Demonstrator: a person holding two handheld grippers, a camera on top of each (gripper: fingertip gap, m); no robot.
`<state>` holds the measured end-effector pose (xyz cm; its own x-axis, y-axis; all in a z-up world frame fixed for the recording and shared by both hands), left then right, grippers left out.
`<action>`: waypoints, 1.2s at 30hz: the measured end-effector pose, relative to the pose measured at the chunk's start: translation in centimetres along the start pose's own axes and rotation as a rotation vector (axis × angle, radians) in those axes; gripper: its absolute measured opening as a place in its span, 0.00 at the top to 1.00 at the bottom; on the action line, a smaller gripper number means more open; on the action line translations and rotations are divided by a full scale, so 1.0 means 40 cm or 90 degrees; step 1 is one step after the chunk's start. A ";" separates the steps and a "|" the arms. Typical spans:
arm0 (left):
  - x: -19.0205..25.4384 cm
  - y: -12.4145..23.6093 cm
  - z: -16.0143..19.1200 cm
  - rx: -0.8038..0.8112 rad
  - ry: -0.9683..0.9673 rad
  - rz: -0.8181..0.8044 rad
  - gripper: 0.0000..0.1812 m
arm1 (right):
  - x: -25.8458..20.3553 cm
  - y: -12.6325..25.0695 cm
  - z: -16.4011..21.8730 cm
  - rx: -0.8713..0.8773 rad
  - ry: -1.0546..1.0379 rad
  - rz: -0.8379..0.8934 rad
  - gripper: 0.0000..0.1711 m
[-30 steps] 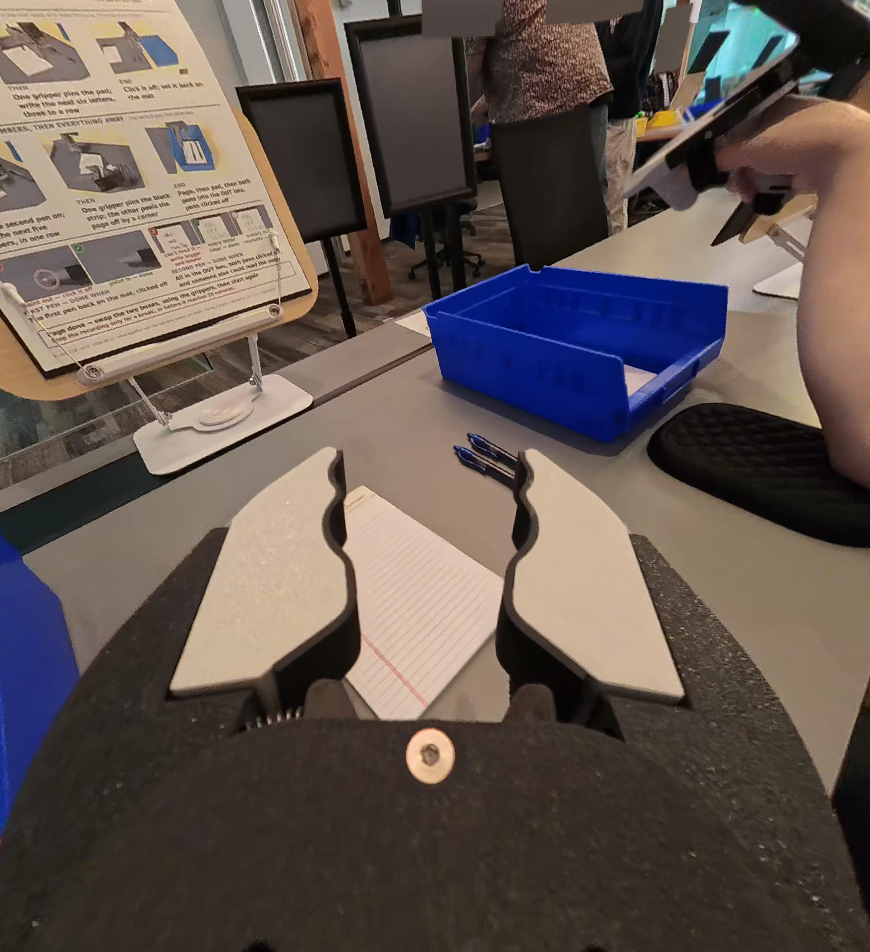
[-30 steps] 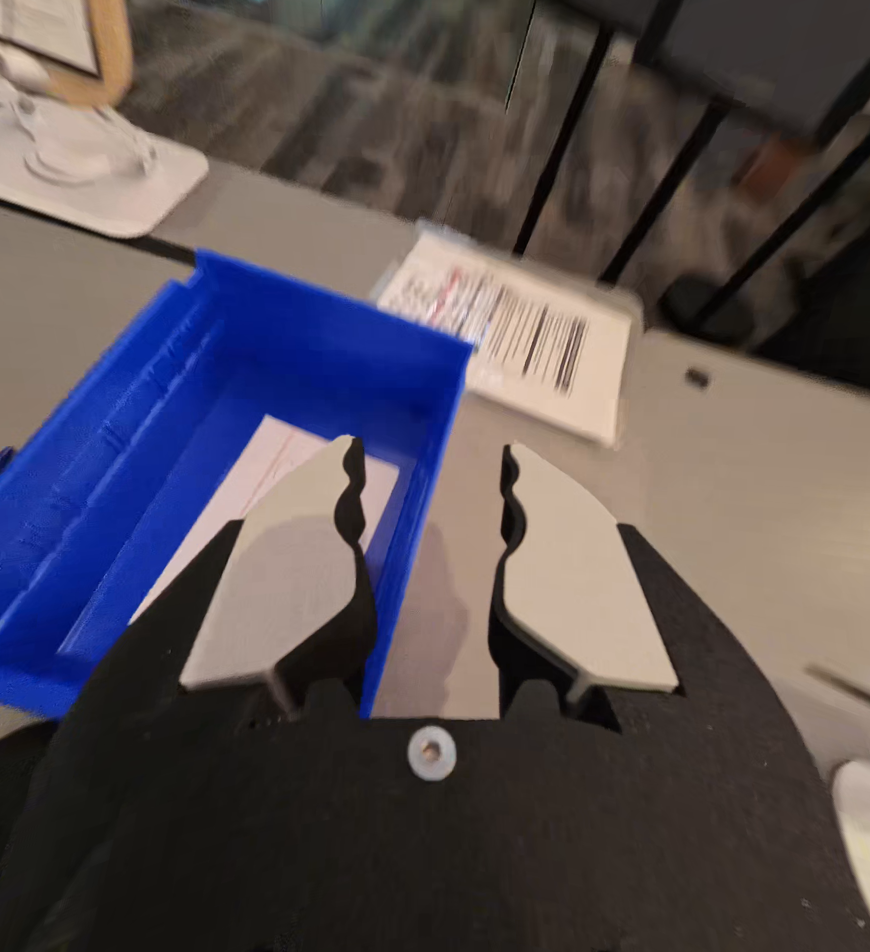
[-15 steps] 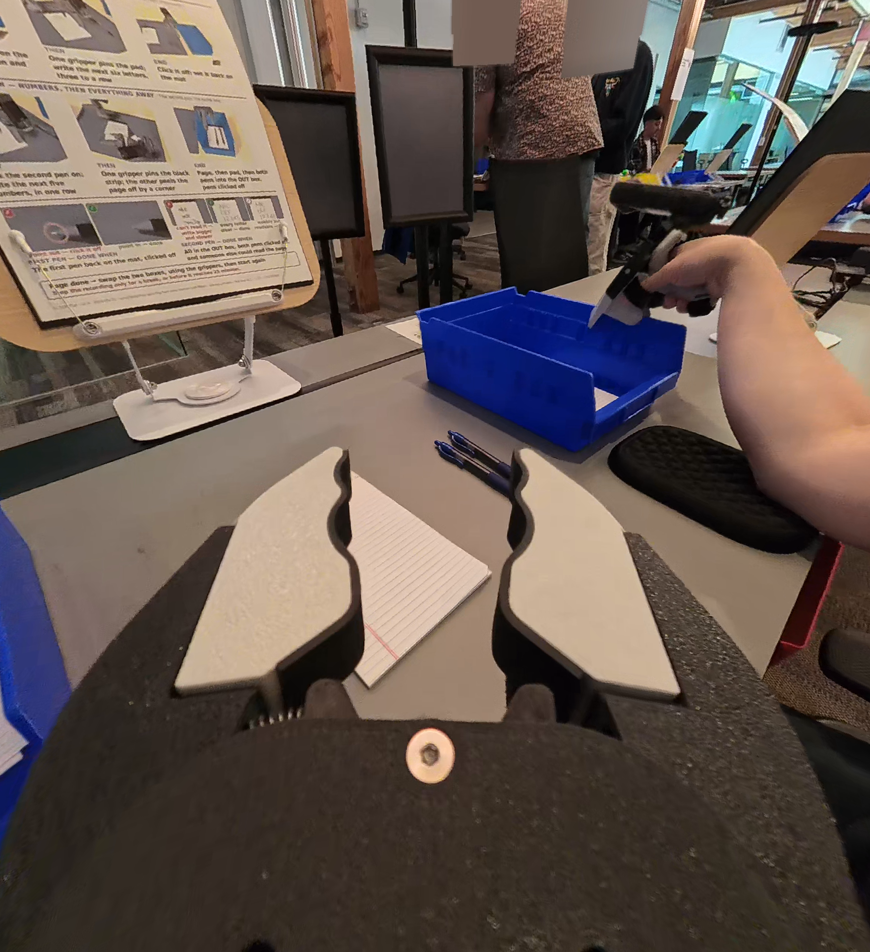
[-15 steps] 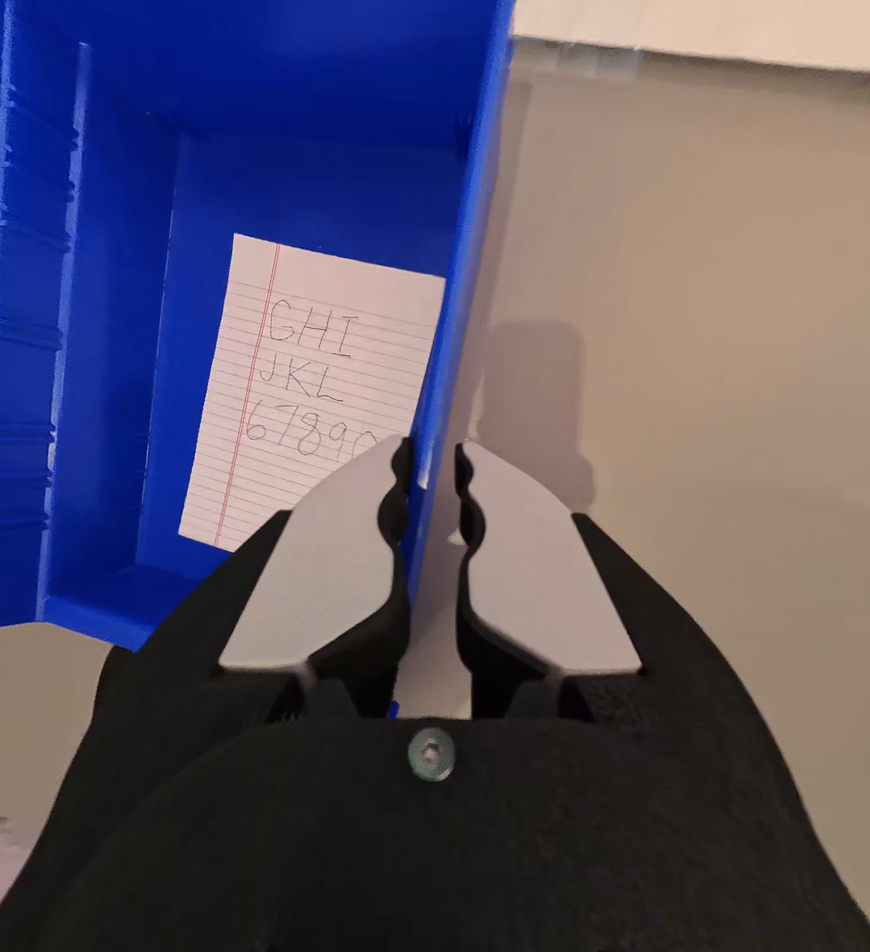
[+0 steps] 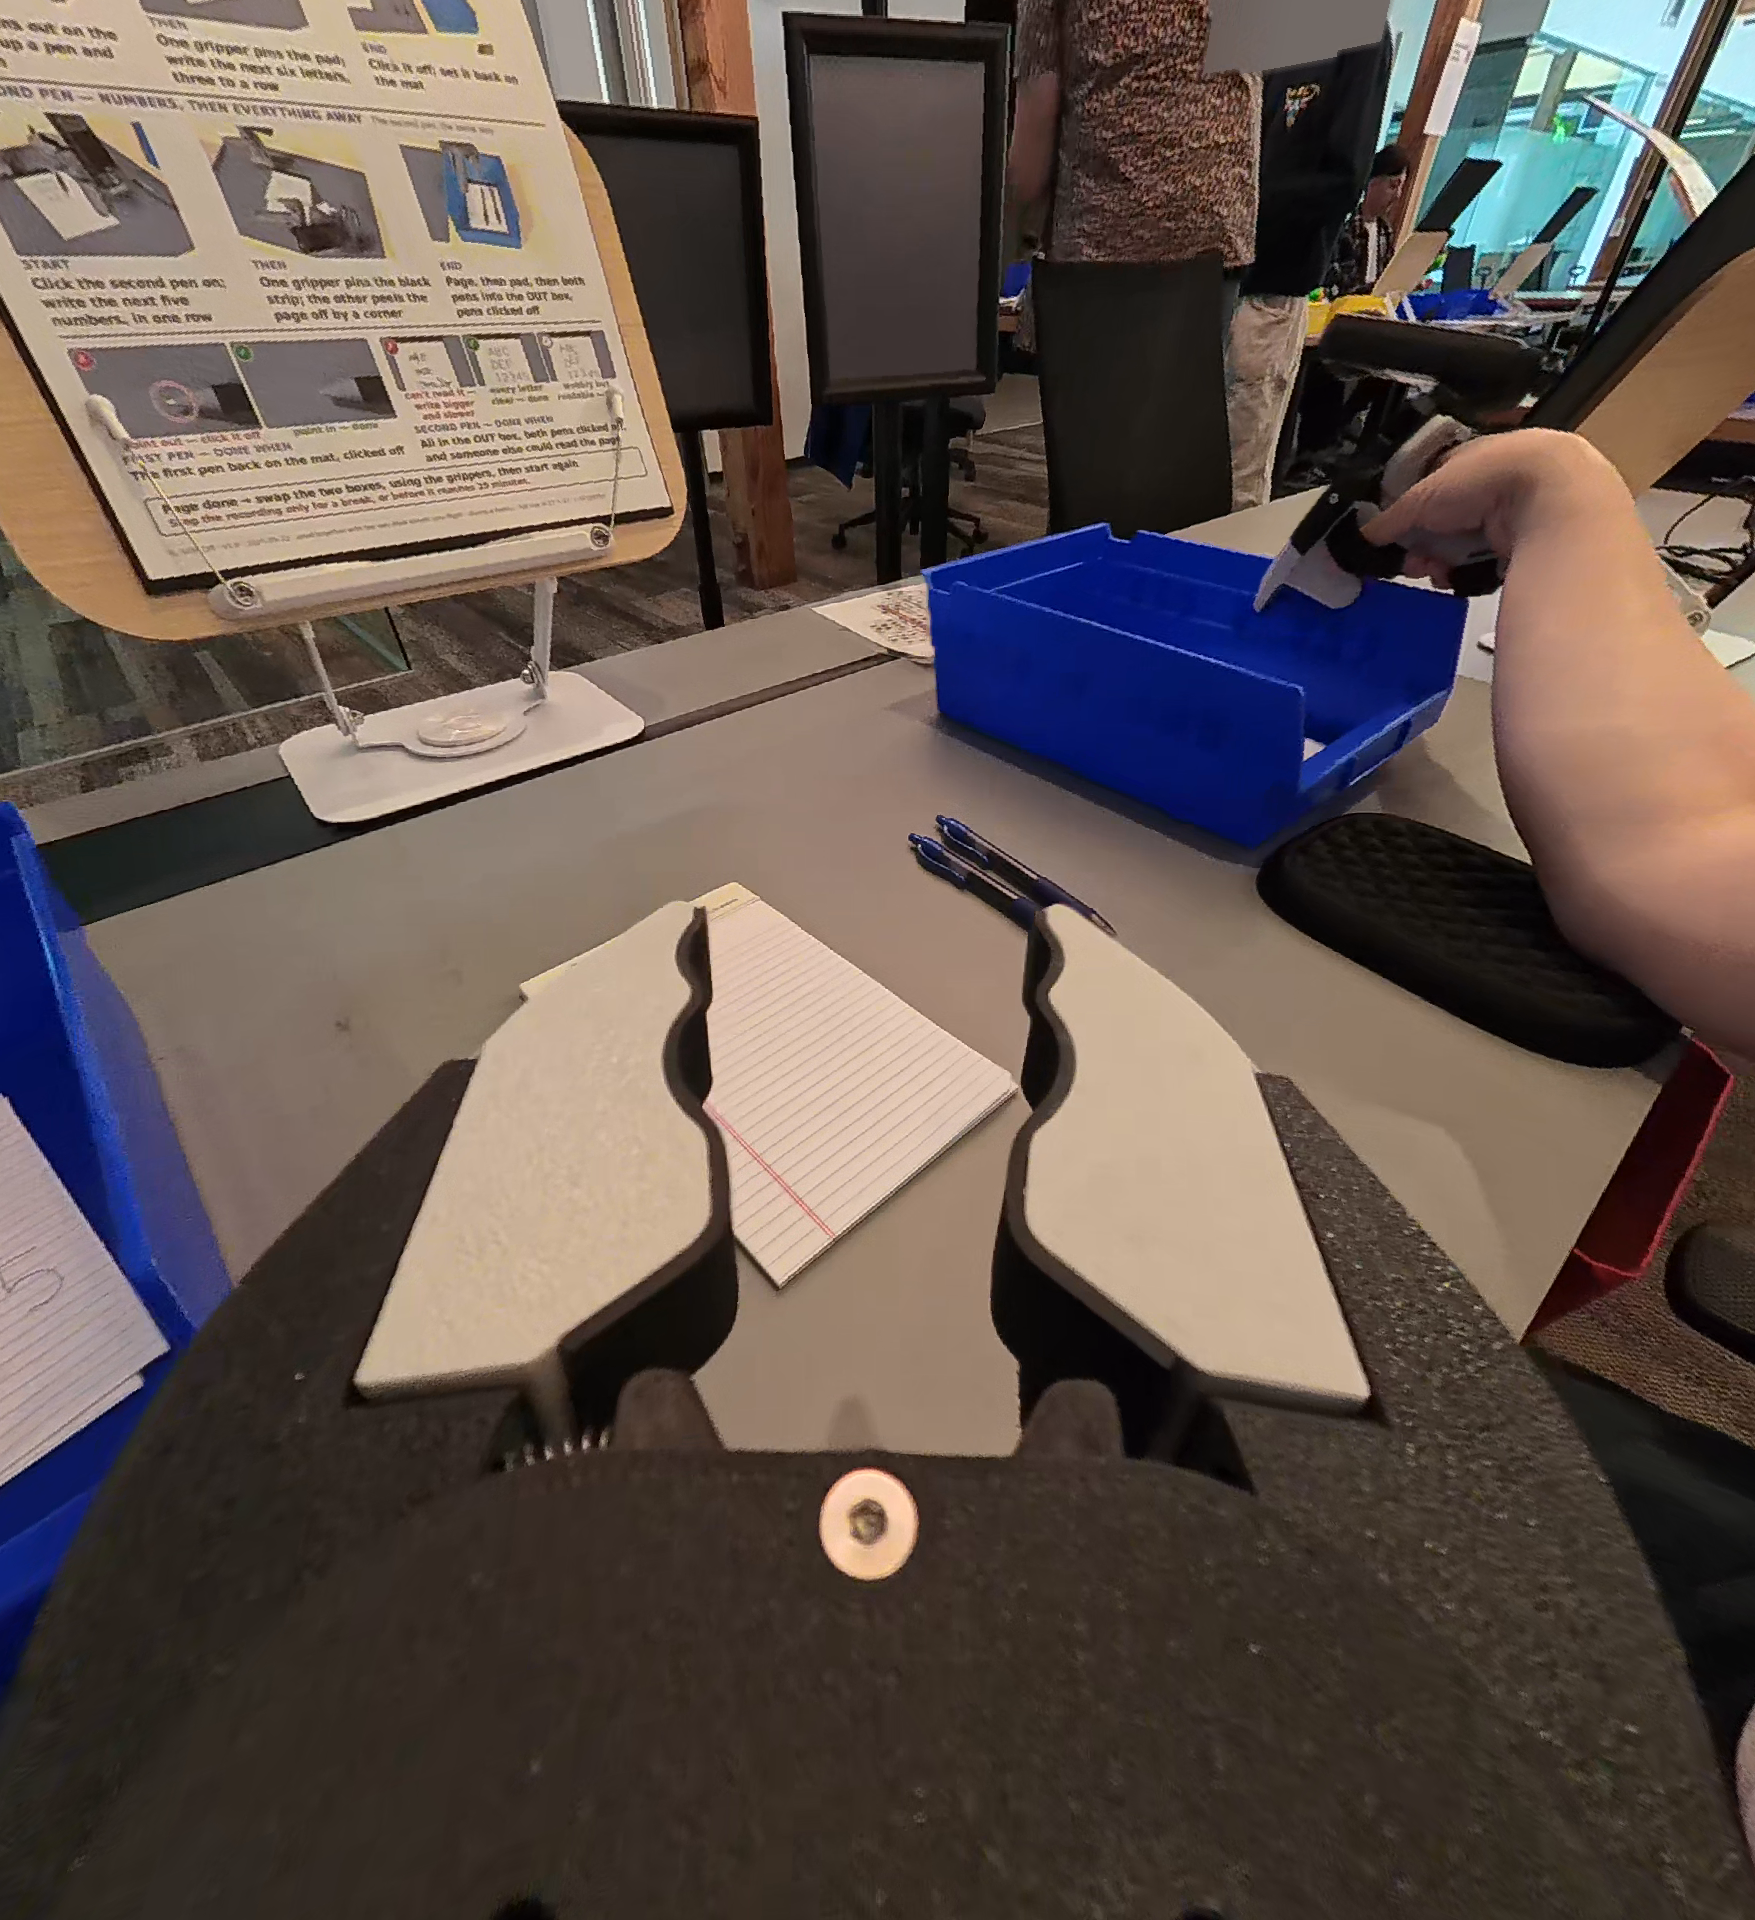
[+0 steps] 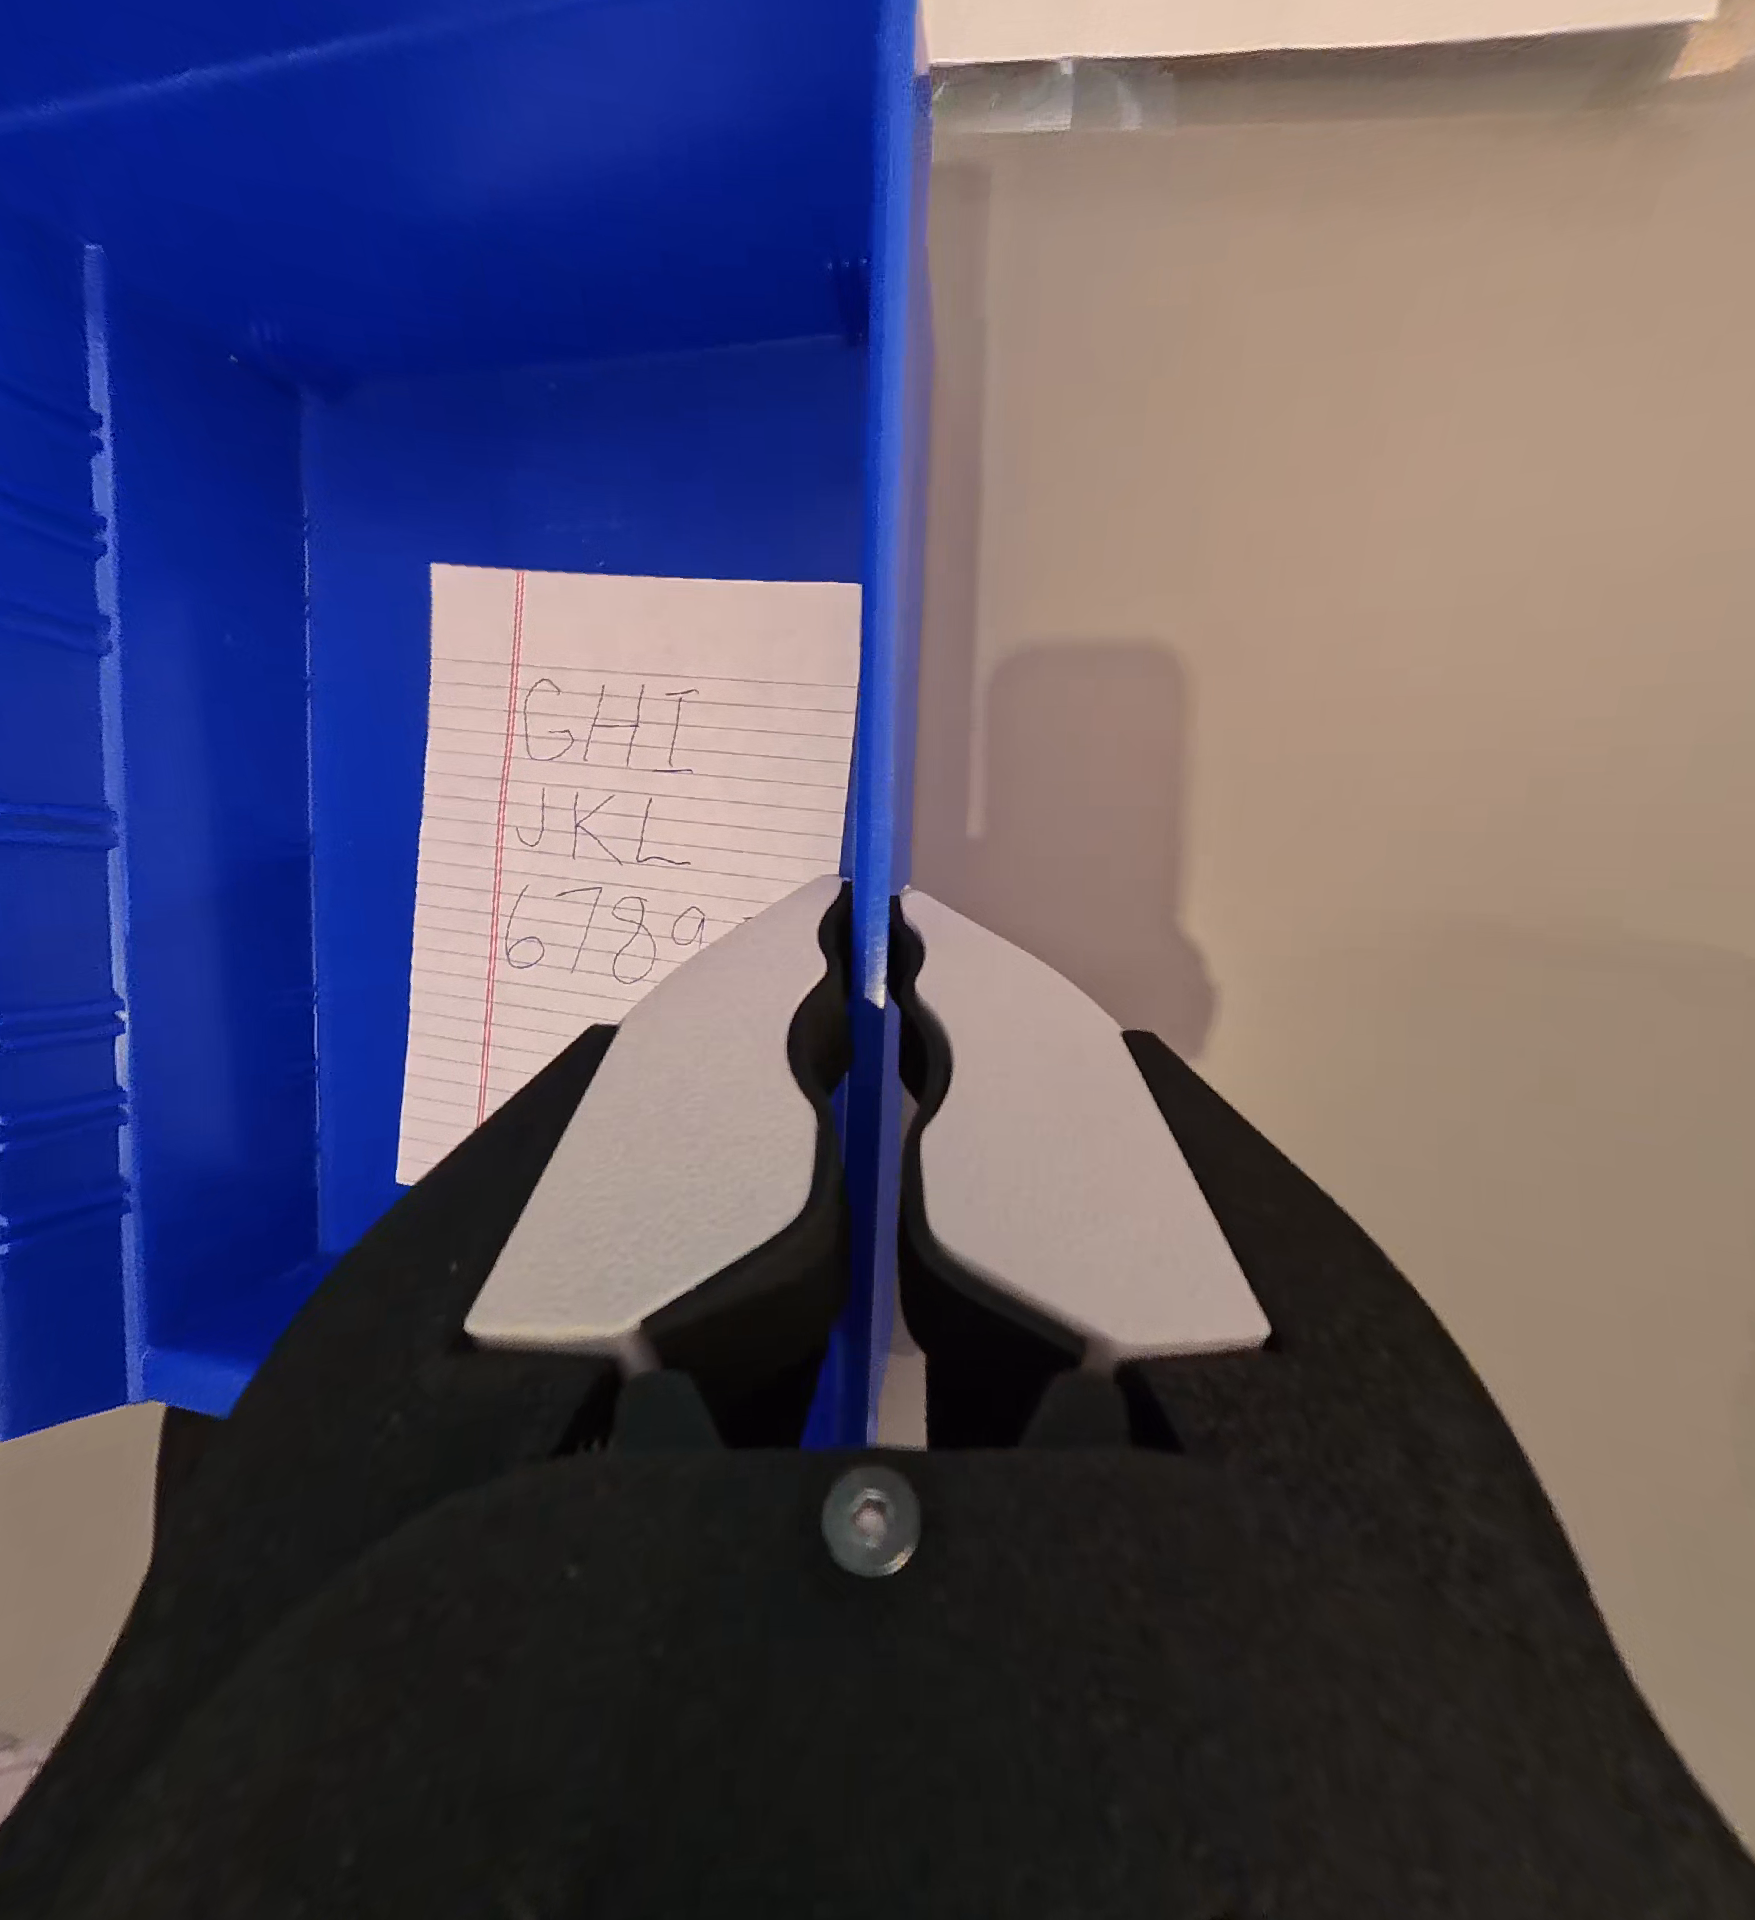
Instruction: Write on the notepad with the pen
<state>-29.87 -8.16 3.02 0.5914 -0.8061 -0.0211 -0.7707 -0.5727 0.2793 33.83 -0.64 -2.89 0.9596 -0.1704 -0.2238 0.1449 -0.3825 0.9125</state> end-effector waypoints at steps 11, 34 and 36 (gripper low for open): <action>-0.074 0.039 -0.112 0.015 -0.047 -0.096 0.64 | -0.072 0.281 -0.041 0.419 0.024 0.116 0.78; -0.235 -0.374 -0.311 0.020 -0.073 -0.255 0.78 | -0.816 0.128 -0.126 0.639 0.509 -0.074 1.00; -0.253 -0.395 -0.301 0.002 -0.086 -0.299 0.80 | -0.820 0.111 -0.128 0.652 0.500 -0.039 1.00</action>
<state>-20.82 10.82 10.39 0.8397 -0.4723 -0.2680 -0.4289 -0.8795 0.2063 4.24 7.88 10.26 0.8923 0.3157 0.3227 0.2795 -0.9477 0.1541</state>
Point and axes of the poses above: each gripper's, where its closed fingertips meet, y back along the fingers, z out of its underside, x = y × z across the jaws, the point moved 8 cm from there along y, back along the fingers, and after that the axes turned 9 degrees about -x, right-handed, at the moved point
